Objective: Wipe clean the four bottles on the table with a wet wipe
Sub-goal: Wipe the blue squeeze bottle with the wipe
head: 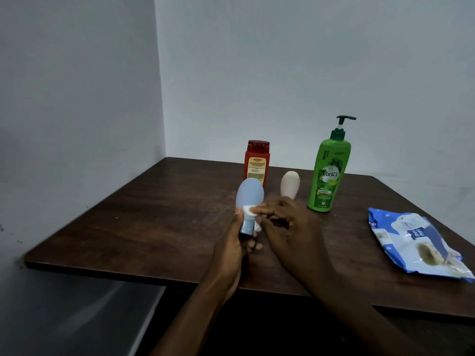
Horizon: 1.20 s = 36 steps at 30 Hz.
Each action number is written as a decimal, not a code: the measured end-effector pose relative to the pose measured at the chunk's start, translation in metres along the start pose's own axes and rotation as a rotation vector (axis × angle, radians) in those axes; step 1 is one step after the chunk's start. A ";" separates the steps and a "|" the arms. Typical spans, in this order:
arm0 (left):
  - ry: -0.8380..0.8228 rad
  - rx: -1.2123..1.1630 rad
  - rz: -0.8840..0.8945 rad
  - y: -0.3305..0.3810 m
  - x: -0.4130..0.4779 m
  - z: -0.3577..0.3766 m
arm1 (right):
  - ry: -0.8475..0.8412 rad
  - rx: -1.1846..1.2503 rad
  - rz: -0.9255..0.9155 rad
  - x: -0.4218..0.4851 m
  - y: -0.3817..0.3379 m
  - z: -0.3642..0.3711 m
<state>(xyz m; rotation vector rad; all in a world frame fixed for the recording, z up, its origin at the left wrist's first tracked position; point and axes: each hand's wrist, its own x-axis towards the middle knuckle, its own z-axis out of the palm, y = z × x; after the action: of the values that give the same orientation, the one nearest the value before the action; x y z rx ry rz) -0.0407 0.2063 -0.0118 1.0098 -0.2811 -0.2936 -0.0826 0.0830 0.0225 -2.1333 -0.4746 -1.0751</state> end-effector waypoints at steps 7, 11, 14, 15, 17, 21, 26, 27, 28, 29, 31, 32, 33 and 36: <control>0.119 0.182 0.111 -0.004 -0.001 0.006 | 0.030 0.002 0.072 0.044 0.010 -0.010; 0.104 0.298 0.125 -0.002 -0.008 0.010 | 0.006 -0.083 0.031 0.063 0.011 -0.010; 0.092 0.348 0.099 0.000 -0.010 0.011 | -0.038 -0.179 -0.022 0.060 0.004 -0.003; 0.097 0.365 0.093 0.000 -0.011 0.010 | -0.071 -0.182 -0.047 0.057 0.001 -0.001; 0.126 0.412 0.097 0.000 -0.012 0.009 | -0.172 -0.190 -0.068 0.050 -0.005 0.002; 0.133 0.432 0.075 -0.002 -0.012 0.010 | -0.308 -0.261 -0.119 0.025 -0.012 0.007; 0.141 0.468 0.056 -0.003 -0.014 0.013 | -0.351 -0.194 -0.190 0.012 -0.007 -0.009; 0.157 0.468 0.067 -0.001 -0.013 0.016 | -0.325 -0.166 -0.180 0.013 -0.007 -0.012; 0.139 0.457 0.097 0.000 -0.013 0.016 | -0.287 -0.141 -0.166 0.015 -0.005 -0.014; 0.121 0.444 0.115 0.001 -0.013 0.015 | -0.242 -0.123 -0.148 0.018 -0.003 -0.015; 0.068 0.390 0.119 0.005 -0.015 0.015 | -0.147 -0.117 -0.098 0.027 0.007 -0.016; 0.057 0.366 0.109 0.005 -0.016 0.014 | -0.104 -0.126 -0.071 0.034 0.012 -0.017; 0.045 0.351 0.104 0.007 -0.018 0.014 | -0.072 -0.135 -0.038 0.040 0.017 -0.018; 0.054 0.372 0.092 0.006 -0.016 0.015 | -0.055 -0.073 0.054 0.057 0.023 -0.022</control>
<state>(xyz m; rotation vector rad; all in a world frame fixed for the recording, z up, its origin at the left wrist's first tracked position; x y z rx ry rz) -0.0602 0.2036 -0.0003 1.3646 -0.3394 -0.1312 -0.0474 0.0523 0.0683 -2.2318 -0.4067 -1.0209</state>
